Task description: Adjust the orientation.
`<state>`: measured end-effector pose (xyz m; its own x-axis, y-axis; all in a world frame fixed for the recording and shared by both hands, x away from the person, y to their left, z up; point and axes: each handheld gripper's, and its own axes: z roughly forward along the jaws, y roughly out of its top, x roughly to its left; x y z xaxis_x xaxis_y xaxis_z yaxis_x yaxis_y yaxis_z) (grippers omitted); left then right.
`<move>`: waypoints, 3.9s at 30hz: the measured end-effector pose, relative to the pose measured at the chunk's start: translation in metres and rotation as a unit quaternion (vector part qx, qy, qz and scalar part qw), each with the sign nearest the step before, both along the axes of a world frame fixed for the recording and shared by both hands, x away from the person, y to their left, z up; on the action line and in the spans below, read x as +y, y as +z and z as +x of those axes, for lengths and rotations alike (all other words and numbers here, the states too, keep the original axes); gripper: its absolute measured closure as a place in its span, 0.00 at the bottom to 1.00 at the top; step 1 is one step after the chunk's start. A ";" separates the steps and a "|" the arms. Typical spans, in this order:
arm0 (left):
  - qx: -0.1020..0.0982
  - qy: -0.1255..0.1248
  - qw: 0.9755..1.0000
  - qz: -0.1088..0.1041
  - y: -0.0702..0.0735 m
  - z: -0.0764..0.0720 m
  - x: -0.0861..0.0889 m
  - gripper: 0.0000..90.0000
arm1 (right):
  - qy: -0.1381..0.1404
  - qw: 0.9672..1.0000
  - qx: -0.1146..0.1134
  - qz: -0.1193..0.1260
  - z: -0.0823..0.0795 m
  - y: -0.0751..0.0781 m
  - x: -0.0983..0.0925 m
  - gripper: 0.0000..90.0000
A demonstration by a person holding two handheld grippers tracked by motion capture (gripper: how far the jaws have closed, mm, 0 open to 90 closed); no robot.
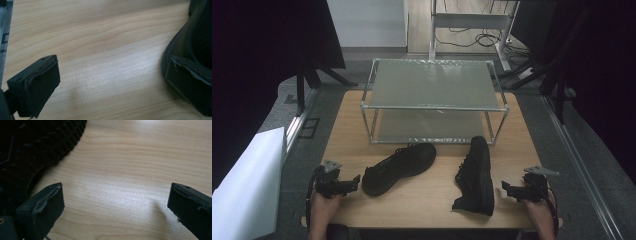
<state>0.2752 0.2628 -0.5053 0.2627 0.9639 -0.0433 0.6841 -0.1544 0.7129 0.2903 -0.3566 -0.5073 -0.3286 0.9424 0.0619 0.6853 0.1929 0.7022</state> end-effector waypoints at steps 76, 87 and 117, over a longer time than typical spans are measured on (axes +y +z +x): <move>0.014 -0.145 0.989 0.025 0.004 -0.007 -0.080 0.01 | 0.010 0.999 -0.009 0.052 0.001 -0.001 0.003 0.00; 0.012 -0.182 0.983 0.018 0.003 -0.010 -0.103 0.01 | 0.011 0.999 -0.009 0.051 0.001 0.000 0.004 0.00; -0.035 -0.137 0.990 -0.009 0.009 -0.009 -0.090 0.00 | 0.026 0.997 -0.049 0.048 -0.002 0.018 0.001 0.00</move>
